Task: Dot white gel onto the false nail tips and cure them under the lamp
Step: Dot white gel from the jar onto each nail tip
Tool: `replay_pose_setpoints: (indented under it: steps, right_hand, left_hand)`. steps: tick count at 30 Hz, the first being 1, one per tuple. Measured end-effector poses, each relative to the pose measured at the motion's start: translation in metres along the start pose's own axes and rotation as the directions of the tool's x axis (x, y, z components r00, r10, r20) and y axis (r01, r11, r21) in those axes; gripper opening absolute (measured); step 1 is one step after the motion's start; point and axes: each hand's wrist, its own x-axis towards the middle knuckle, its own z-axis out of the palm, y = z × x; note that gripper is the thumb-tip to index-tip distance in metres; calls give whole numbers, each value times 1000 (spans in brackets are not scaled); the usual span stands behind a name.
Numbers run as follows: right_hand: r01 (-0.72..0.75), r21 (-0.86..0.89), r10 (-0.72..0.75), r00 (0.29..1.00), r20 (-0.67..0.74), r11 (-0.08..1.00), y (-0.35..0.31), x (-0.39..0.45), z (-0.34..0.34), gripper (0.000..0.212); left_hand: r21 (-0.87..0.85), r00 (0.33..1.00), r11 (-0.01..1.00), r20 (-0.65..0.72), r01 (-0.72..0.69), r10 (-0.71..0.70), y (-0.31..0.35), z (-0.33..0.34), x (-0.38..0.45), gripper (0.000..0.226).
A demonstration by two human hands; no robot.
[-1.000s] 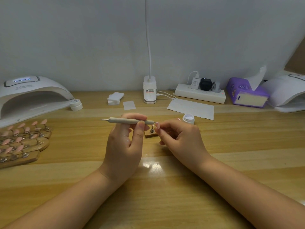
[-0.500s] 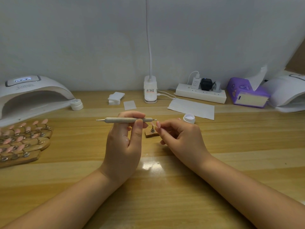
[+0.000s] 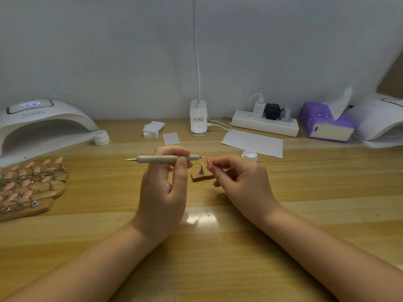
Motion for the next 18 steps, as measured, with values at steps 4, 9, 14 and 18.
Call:
replay_pose_setpoints:
  steps: [4,9,14,18]
  right_hand:
    - [3,-8,-3,1000,7,1000,0,0,0,10]
    - [5,-22,-5,1000,11,1000,-2,0,0,10]
    - [1,-20,-1,1000,13,1000,-3,0,-1,11]
    - [-6,-16,7,1000,21,1000,-3,0,-1,11]
  left_hand:
    - [2,1000,1000,7,8,-8,-1,0,0,18]
    - [21,1000,1000,14,-9,8,0,0,0,16]
    - [21,999,999,27,-40,39,2,0,1,16]
    - [11,999,999,32,-37,37,2,1,2,16]
